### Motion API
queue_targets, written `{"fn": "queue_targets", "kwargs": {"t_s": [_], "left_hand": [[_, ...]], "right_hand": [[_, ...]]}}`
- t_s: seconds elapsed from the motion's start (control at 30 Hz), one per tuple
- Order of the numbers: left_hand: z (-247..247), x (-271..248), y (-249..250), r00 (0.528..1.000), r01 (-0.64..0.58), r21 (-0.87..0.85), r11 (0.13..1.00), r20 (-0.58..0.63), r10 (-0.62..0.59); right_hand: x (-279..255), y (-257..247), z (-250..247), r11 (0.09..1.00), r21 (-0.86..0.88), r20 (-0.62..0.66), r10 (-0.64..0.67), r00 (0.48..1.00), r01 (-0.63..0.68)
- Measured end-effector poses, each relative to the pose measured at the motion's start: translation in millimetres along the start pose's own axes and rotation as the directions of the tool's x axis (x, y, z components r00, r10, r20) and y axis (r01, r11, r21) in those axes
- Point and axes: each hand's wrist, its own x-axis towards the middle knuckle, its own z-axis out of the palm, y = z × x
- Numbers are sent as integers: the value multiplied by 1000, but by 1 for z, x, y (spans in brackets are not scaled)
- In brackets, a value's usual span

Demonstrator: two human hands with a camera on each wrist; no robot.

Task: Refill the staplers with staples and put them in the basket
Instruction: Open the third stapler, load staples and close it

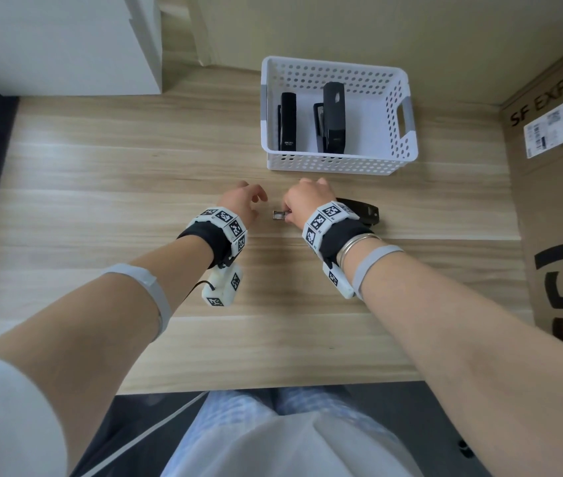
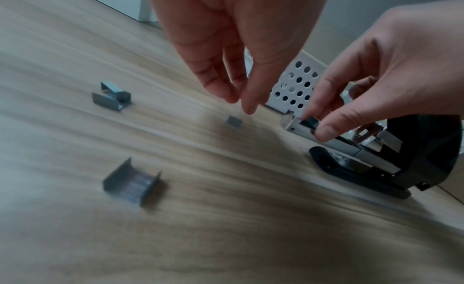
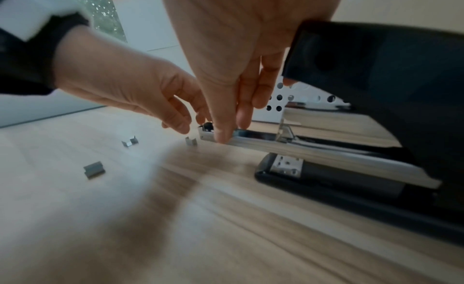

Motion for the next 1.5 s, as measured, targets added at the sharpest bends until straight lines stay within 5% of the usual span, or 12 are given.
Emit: {"fn": "queue_targets", "kwargs": {"t_s": [0.6,0.8,1.03,1.3,1.5], "left_hand": [[0,12,-10,999,20,84,996,32,-23],[-5,8,10,999,0,-110,994,-42,-5],[3,6,19,999,48,-383,922,23,-42],[7,3,23,997,79,-500,863,32,-72],[9,-4,22,999,35,-299,954,-24,-44]], "right_hand": [[9,20,-5,966,176,133,168,977,-190],[1,15,-9,934,354,-50,77,996,-55],[-7,11,-11,890,442,-98,173,980,-113],[-12,10,-5,915,387,-159,185,970,-111],[-16,16,0,975,209,-85,89,992,-70]]}}
